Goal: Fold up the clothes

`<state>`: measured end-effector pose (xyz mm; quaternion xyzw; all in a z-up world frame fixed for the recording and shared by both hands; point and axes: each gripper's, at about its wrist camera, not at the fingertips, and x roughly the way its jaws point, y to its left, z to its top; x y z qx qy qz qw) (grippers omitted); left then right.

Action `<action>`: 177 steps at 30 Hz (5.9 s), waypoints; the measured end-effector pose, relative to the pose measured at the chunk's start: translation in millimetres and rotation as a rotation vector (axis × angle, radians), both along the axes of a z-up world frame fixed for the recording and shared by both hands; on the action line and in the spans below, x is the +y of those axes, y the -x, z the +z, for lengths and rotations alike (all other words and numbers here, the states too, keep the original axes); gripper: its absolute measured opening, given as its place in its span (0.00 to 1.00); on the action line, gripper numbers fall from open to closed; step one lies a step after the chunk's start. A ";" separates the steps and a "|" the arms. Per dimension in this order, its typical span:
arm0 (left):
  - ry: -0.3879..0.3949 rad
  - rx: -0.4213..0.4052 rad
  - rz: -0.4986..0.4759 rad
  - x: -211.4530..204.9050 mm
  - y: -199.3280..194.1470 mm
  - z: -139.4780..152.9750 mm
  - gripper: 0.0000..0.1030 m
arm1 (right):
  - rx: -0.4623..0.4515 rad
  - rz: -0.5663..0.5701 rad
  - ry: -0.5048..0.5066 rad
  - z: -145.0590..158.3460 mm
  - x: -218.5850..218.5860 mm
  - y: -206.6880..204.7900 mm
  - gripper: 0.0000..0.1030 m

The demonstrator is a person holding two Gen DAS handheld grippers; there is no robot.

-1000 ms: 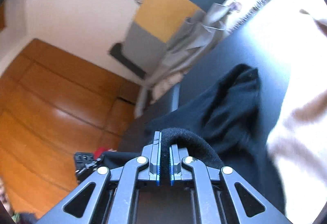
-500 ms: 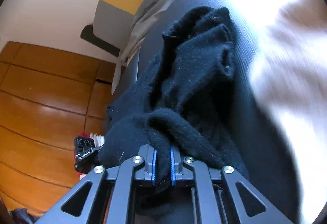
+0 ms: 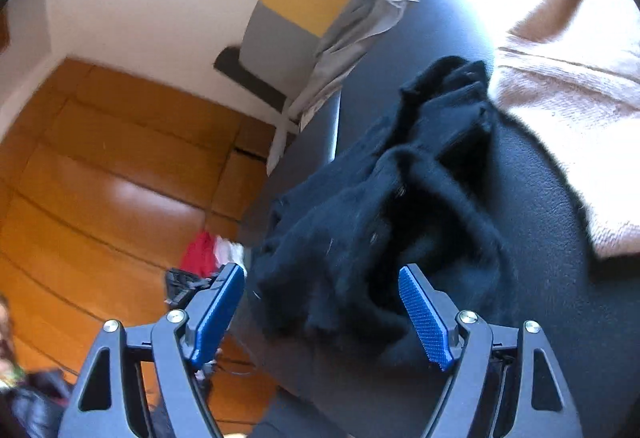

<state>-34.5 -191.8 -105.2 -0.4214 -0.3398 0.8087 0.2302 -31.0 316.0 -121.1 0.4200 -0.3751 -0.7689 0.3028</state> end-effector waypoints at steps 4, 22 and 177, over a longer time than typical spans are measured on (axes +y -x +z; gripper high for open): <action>0.075 0.004 -0.023 7.1 -27.4 -5.6 0.33 | 0.032 0.039 -0.114 -1.9 -23.1 -1.5 0.63; 0.017 0.010 -0.232 64.8 -16.2 -21.9 0.03 | 0.036 0.086 -0.363 -9.6 -31.2 1.1 0.08; 0.207 0.138 -0.262 22.1 -30.4 20.7 0.02 | 0.115 -0.032 -0.819 52.7 -17.9 -57.4 0.08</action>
